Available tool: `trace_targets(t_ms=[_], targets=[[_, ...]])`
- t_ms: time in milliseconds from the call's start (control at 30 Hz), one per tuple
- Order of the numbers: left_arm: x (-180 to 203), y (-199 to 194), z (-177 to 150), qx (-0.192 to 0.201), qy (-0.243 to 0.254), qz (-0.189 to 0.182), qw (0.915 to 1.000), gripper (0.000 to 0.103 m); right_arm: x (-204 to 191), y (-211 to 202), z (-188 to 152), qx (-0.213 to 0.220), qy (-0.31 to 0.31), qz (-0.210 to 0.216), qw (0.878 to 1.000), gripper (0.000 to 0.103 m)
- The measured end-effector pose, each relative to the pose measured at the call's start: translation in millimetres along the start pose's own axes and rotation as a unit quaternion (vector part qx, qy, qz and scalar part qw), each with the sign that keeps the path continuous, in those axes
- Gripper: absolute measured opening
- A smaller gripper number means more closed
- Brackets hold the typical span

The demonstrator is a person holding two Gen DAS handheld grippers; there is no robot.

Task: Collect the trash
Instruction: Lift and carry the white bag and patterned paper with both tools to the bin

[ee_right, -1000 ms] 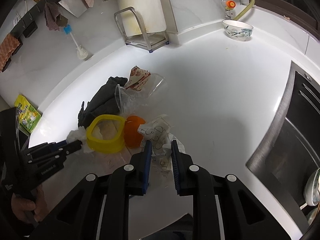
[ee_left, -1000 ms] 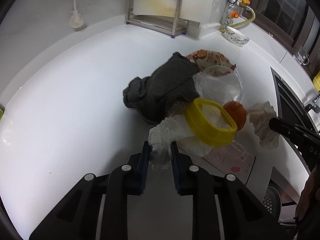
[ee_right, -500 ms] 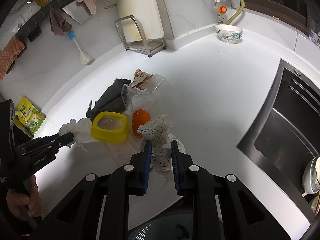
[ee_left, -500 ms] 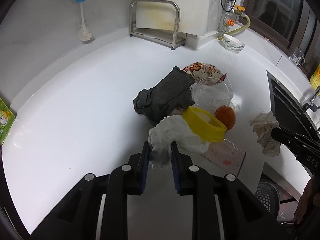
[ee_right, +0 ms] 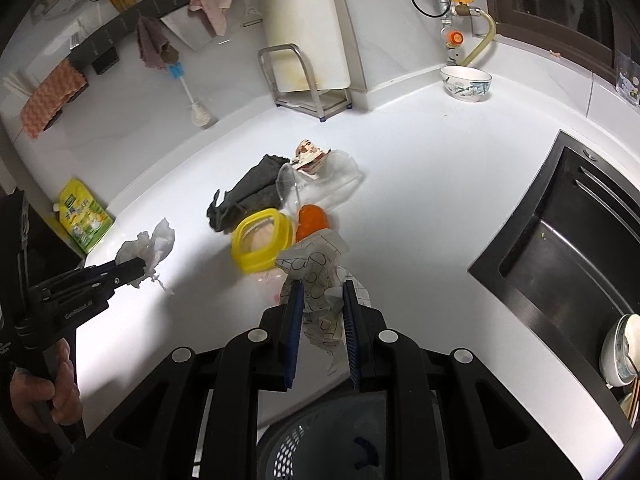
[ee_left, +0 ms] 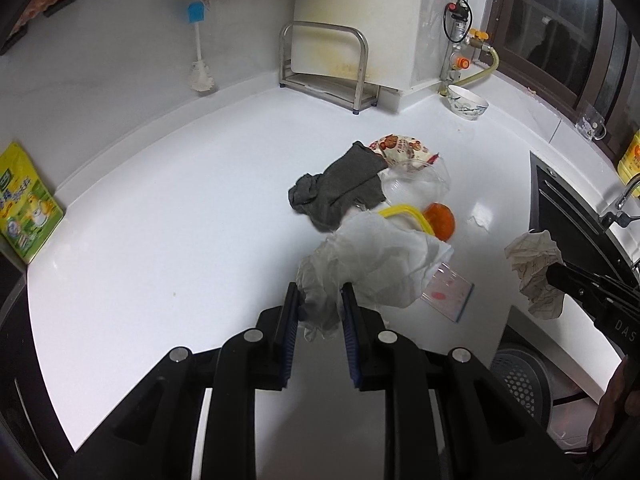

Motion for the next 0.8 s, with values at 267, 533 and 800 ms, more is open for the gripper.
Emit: trace_targets(t_ms=[267,533,800], targets=[[27.4,-26.6,-28.8,0.011,-0.01,0.004,0.9999,0.021,4.7,-28.8,-25.5,-0.004,-0.014,0.021,1.0,0.019],[69.0,-47.7,-67.8,0.007,-0.005,0.007,0.9999,0.021,24.6,-63.9,-65.6,-0.014,-0.016,0.031,0.999,0.019],[105.4,-52.9,-118.6,-0.018,0.002,0.006,0.9998,0.021,42.9,-83.3,-107.4,-0.033,-0.017,0.039,0.999,0.019]])
Point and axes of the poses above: each gripper's, at about its wrist camera, not at the fingertips, and y roughly the way its jaws point, x to its right, z to its top, the point moved 2 cm from there along y, roughly the way its jaws point, and after that the axes turned 13 degrees about -y, right-handed, at the moved point
